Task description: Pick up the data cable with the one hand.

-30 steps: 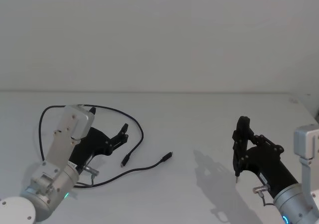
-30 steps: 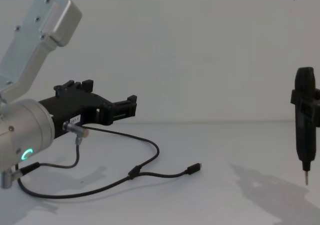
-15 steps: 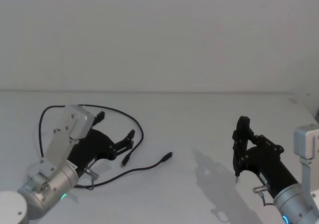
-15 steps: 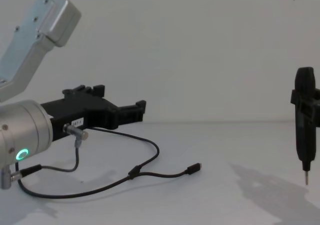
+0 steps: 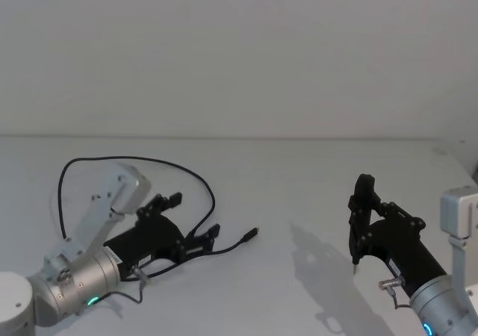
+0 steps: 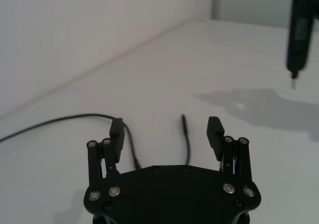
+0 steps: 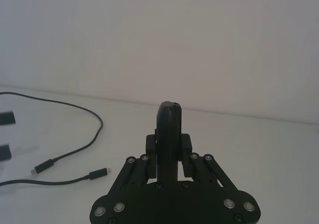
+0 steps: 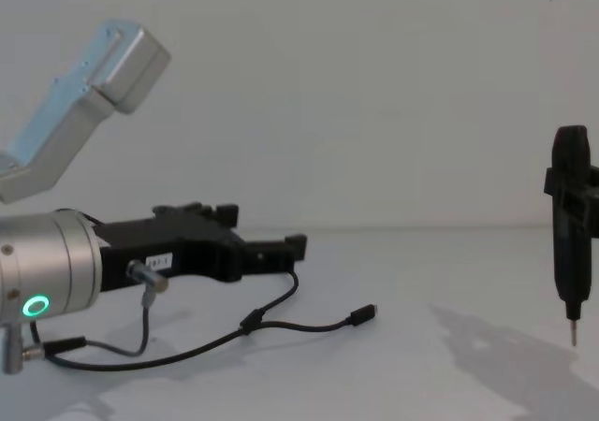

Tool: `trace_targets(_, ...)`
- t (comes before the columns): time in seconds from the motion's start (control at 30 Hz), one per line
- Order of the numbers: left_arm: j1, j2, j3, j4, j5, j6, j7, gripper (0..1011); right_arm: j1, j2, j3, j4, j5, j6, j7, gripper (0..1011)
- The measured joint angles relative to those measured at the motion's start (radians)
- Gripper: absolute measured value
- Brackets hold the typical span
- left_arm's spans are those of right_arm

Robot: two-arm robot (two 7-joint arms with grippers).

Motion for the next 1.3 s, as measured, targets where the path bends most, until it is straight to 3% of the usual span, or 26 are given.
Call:
trace_targets(0.3, -0.056, 0.036, 0.043, 0.046, -0.035, 0.076, -0.144, 1001, 0.0, 0.0, 0.0, 0.0, 0.0, 0.0, 0.0, 279)
trace_targets(0.53, -0.087, 0.062, 0.071, 0.068, -0.038, 0.119, -0.2, 1001, 0.0, 0.0, 0.0, 0.0, 0.0, 0.0, 0.0, 279)
trace_targets(0.9, -0.11, 0.088, 0.094, 0.085, -0.034, 0.152, -0.22, 1001, 0.0, 0.0, 0.0, 0.0, 0.0, 0.0, 0.0, 279)
trace_targets(1.3, -0.133, 0.081, 0.113, 0.127, -0.034, 0.155, -0.23, 992, 0.0, 0.0, 0.0, 0.0, 0.0, 0.0, 0.0, 279)
